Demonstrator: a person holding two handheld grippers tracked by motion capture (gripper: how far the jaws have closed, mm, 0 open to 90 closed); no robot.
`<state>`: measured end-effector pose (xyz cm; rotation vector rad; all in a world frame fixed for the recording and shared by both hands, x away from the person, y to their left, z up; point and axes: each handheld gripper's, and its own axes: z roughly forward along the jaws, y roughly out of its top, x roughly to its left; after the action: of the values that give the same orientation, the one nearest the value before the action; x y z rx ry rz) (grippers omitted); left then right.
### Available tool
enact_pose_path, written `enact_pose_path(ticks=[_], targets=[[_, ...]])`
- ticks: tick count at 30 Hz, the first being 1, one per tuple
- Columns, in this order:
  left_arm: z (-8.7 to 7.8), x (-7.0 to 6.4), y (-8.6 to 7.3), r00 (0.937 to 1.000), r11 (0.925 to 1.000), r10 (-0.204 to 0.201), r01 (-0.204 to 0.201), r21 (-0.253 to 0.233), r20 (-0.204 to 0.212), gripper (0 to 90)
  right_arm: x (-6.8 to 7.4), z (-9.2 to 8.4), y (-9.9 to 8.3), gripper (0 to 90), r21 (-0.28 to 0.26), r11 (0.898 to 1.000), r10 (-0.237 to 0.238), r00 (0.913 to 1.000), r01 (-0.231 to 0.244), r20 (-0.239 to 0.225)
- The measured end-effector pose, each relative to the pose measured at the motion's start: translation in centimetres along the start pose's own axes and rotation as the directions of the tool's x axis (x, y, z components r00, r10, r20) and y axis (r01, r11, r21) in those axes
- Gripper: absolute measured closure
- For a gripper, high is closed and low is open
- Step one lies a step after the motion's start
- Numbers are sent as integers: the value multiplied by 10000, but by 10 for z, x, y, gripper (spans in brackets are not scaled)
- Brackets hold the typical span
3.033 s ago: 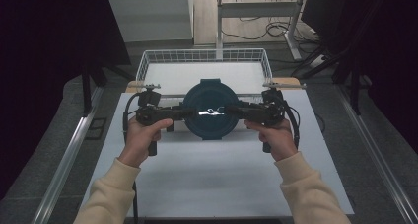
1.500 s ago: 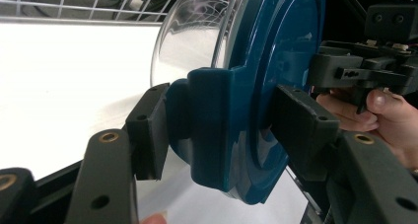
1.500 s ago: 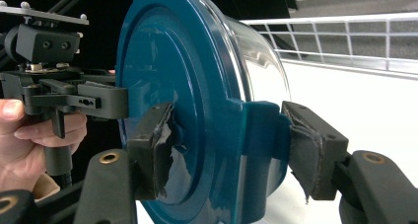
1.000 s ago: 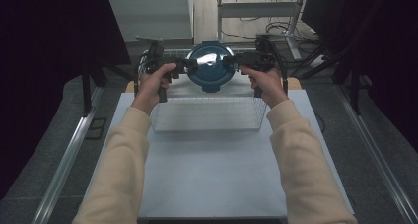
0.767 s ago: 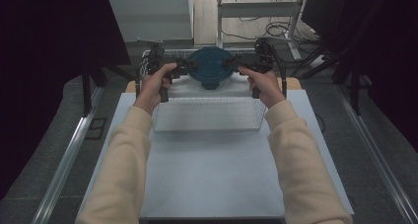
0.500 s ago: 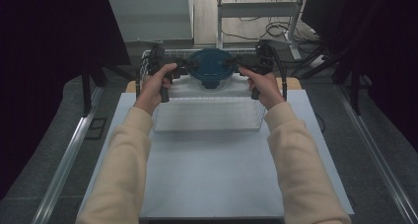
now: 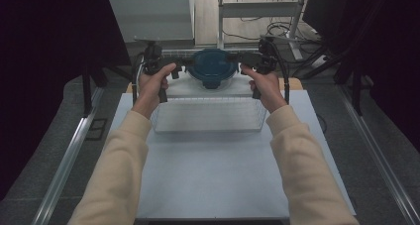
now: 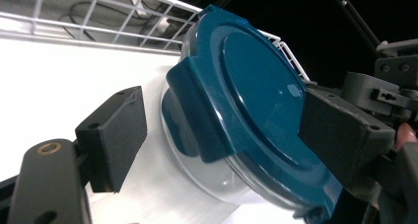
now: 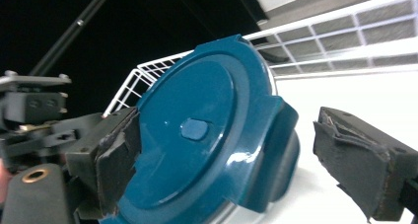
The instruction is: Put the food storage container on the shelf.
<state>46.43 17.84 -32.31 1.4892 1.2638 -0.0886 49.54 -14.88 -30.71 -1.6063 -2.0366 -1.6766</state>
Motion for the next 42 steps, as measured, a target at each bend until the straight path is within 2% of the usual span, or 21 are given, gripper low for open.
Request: enact_pose_path(ticks=[2, 4, 7, 8, 13, 14, 15, 16, 17, 18, 19, 22, 25, 26, 27, 31, 36, 37, 40, 41, 42], targets=[[-4, -1, 0, 9998, 9998, 187, -187, 71, 21, 185, 1, -1, 0, 113, -11, 9999, -161, 9999, 160, -53], [-14, -6, -3, 9983, 9982, 589, -590, 115, 39, 185, 7, -8, -1, 119, -107, 9966, -817, 9966, 815, -132], [-20, -10, -7, 9956, 9954, 934, -932, 226, -76, 185, 14, -12, -3, 120, -177, 9924, -1223, 9923, 1220, -174], [-26, -15, -10, 9913, 9912, 1299, -1294, 271, -189, 186, 20, -17, -6, 120, -268, 9866, -1610, 9869, 1607, -69], [-38, -24, -21, 9877, 9877, 1563, -1563, -105, -46, 194, 34, -30, -17, 120, -237, 9654, -2598, 9657, 2598, 39], [-41, -26, -24, 9862, 9862, 1653, -1653, -119, -34, 194, 34, -30, -17, 120, -237, 9654, -2598, 9657, 2598, 39], [-46, -30, -33, 9806, 9806, 1955, -1957, -112, -116, 195, 40, -39, -24, 121, -248, 9565, -2904, 9568, 2906, 108], [-46, -30, -33, 9806, 9806, 1955, -1957, -112, -116, 195, 40, -39, -24, 121, -248, 9565, -2904, 9568, 2906, 108], [-52, -37, -44, 9715, 9720, 2343, -2348, -114, -365, 195, 42, -46, -31, 120, -240, 9501, -3106, 9504, 3109, 143], [-52, -37, -44, 9715, 9720, 2343, -2348, -114, -365, 194, 43, -51, -35, 120, -223, 9459, -3233, 9460, 3238, 224], [-59, -44, -59, 9598, 9611, 2755, -2762, -69, -535, 194, 43, -56, -39, 120, -241, 9420, -3342, 9421, 3348, 267], [-65, -49, -75, 9533, 9548, 2969, -2971, 53, -550, 193, 43, -66, -49, 120, -294, 9347, -3533, 9349, 3542, 323], [-80, -54, -106, 9396, 9416, 3363, -3366, 48, -632, 194, 41, -87, -73, 121, -217, 9065, -4198, 9056, 4217, 603], [-80, -54, -106, 9396, 9416, 3363, -3366, 48, -632, 195, 41, -87, -73, 121, -217, 9065, -4198, 9056, 4217, 603], [-90, -53, -122, 9291, 9317, 3592, -3624, -228, -879, 199, 41, -98, -84, 125, -302, 8900, -4516, 8888, 4549, 781], [-100, -42, -151, 9326, 9335, 3543, -3570, -323, -688, 200, 38, -117, -105, 126, -338, 8727, -4840, 8721, 4871, 718], [-102, -30, -175, 9204, 9250, 3773, -3800, -76, -1027, 200, 27, -127, -139, 126, -191, 8577, -5117, 8566, 5139, 661], [-102, -23, -186, 9153, 9229, 3833, -3848, 122, -1235, 198, 24, -128, -147, 125, -187, 8561, -5143, 8550, 5165, 665], [-102, -15, -197, 9207, 9285, 3710, -3702, 302, -1209, 192, 16, -130, -161, 125, -188, 8571, -5123, 8557, 5147, 730], [-102, -8, -207, 9279, 9352, 3541, -3508, 489, -1165, 192, 8, -130, -175, 120, -51, 8593, -5093, 8566, 5115, 829], [-102, -8, -207, 9279, 9352, 3541, -3508, 489, -1165, 195, 8, -130, -175, 120, -51, 8593, -5093, 8566, 5115, 829]])
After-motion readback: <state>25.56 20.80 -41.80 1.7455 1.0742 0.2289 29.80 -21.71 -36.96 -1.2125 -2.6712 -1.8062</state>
